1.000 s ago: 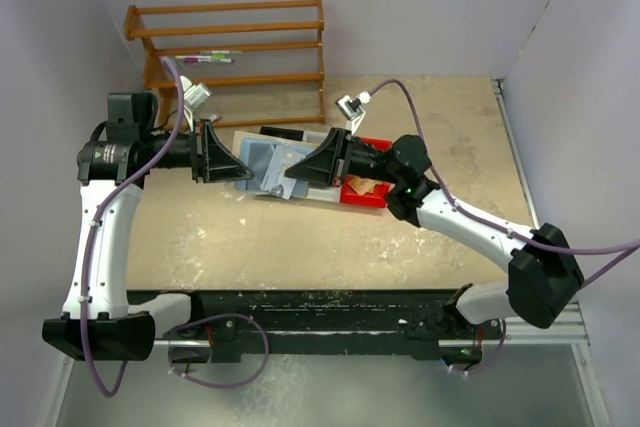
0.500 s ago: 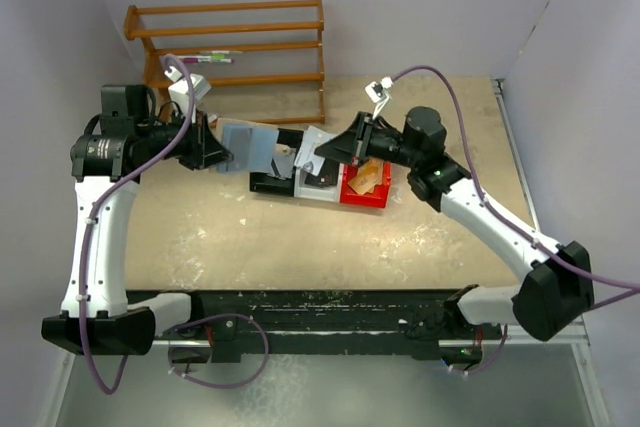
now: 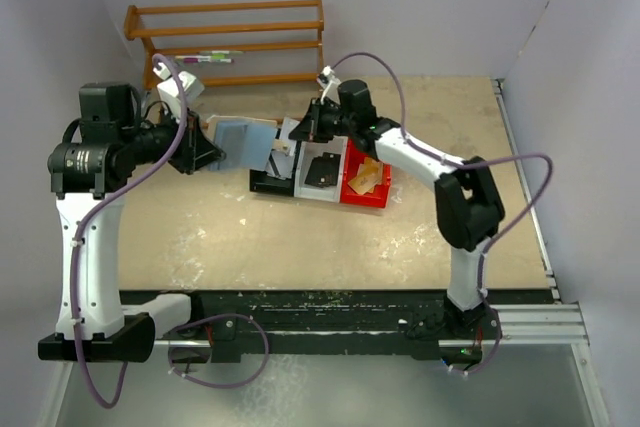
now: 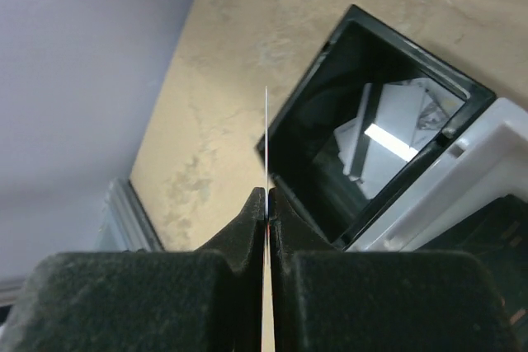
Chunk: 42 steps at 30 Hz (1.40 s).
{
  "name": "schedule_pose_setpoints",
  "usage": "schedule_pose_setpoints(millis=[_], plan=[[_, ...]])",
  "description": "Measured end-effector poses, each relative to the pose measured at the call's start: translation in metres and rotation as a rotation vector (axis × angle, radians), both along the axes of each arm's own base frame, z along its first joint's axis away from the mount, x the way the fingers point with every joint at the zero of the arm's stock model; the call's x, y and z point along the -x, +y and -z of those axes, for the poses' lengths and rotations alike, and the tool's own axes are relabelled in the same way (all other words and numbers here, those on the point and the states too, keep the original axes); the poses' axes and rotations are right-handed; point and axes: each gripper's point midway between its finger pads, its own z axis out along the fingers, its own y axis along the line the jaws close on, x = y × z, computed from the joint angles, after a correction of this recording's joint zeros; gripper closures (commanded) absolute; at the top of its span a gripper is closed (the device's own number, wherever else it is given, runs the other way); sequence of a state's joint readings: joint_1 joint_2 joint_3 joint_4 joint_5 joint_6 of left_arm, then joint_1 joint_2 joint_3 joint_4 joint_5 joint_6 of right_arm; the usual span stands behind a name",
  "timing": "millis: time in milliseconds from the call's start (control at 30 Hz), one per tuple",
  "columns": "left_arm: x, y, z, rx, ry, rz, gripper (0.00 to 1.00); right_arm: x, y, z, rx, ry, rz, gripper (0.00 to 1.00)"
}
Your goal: Take the credit cards out of the card holder
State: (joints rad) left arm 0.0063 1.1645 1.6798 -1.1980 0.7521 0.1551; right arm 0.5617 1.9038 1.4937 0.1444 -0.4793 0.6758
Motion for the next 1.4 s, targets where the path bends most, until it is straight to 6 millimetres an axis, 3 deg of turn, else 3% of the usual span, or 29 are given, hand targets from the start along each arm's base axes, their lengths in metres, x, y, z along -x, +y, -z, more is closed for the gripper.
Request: schedule_pose_setpoints(millis=[133,300,467,533,733,1000,1100,1200,1300,1400], plan=[[0.007,-0.004,-0.005,0.015,-0.009,0.032,1.0,-0.021,0.016,0.048,0.07,0.063,0.018,1.0],[0.018,-0.013,-0.01,0.054,-0.007,0.086,1.0,-0.032,0.039,0.089,0.129,0.11,0.015,1.0],[0.031,-0.022,-0.015,0.103,0.003,0.146,1.0,-0.028,0.056,0.099,0.156,0.113,0.003,1.0],[0.034,-0.024,-0.016,0.118,0.007,0.163,1.0,-0.029,0.059,0.101,0.171,0.106,0.01,0.94],[0.043,-0.032,-0.023,0.167,0.011,0.219,1.0,-0.028,0.058,0.107,0.206,0.1,0.027,0.77],[0.056,-0.042,-0.034,0.242,0.01,0.307,1.0,-0.026,0.053,0.111,0.237,0.103,0.026,0.73],[0.059,-0.044,-0.036,0.257,0.011,0.325,1.0,-0.024,0.05,0.103,0.246,0.091,0.02,0.67],[0.061,-0.046,-0.039,0.272,0.01,0.342,1.0,-0.02,0.047,0.075,0.227,0.049,0.018,0.5],[0.064,-0.048,-0.041,0.287,0.012,0.359,1.0,-0.007,0.034,0.026,0.179,-0.01,0.019,0.34],[0.066,-0.049,-0.043,0.304,0.014,0.378,1.0,0.016,0.012,-0.047,0.069,-0.104,0.013,0.2]])
